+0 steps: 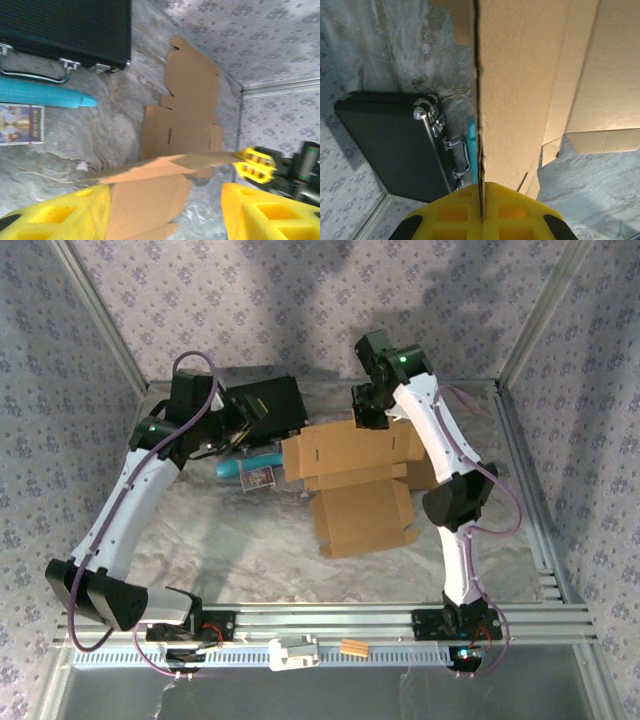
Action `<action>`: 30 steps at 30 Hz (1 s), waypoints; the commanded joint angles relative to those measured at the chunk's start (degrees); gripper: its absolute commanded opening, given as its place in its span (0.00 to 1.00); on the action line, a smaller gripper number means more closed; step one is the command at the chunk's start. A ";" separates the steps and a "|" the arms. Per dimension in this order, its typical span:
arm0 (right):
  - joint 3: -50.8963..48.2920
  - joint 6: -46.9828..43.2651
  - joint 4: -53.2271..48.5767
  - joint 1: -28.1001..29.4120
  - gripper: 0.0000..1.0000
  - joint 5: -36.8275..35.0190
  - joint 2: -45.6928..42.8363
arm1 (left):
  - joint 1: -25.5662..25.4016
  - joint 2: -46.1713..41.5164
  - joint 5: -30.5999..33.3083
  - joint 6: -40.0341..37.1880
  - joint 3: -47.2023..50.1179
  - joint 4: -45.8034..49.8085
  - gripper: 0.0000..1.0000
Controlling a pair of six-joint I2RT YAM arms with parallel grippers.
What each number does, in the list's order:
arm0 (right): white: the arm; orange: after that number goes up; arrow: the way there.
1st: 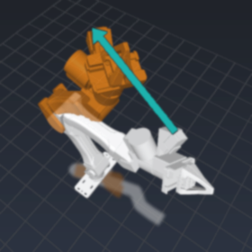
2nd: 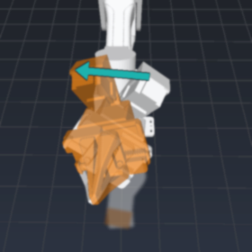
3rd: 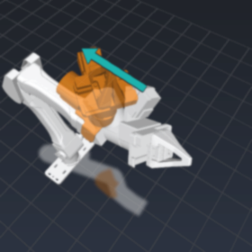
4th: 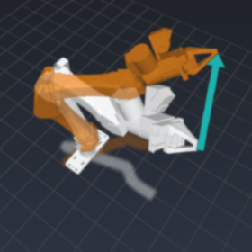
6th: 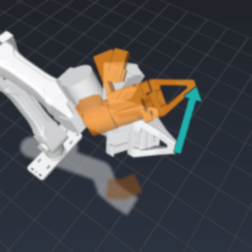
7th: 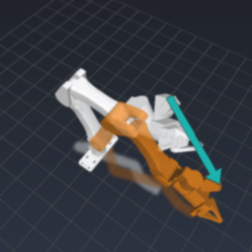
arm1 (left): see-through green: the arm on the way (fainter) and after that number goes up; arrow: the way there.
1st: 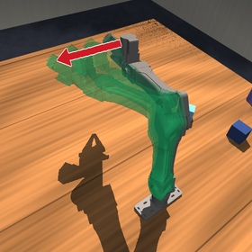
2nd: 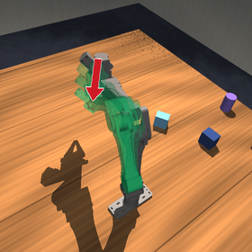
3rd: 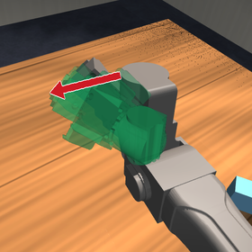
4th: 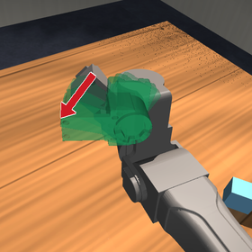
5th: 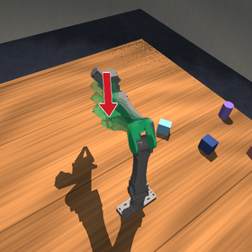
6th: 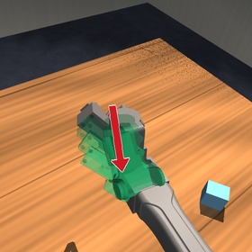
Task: Fold the paper box
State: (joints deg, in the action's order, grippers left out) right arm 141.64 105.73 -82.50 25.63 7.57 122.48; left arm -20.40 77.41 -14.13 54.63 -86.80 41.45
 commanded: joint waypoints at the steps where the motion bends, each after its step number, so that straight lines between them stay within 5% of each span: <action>1: -2.02 2.28 1.18 0.45 0.00 1.17 -3.91 | -2.54 1.74 -2.53 4.54 -2.08 -2.24 0.60; 12: -11.25 2.33 5.98 0.09 0.00 2.53 -8.20 | -9.20 15.77 1.77 5.25 -11.53 -6.34 0.61; 30: -17.61 3.09 13.39 -0.36 0.00 2.39 -11.55 | -13.56 17.52 -2.18 8.03 -10.50 -5.30 0.60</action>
State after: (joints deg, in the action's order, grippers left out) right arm 124.62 107.22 -69.65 25.47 9.91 113.60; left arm -33.63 95.00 -15.33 61.78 -97.08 35.35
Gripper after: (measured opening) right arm 0.051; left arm 0.603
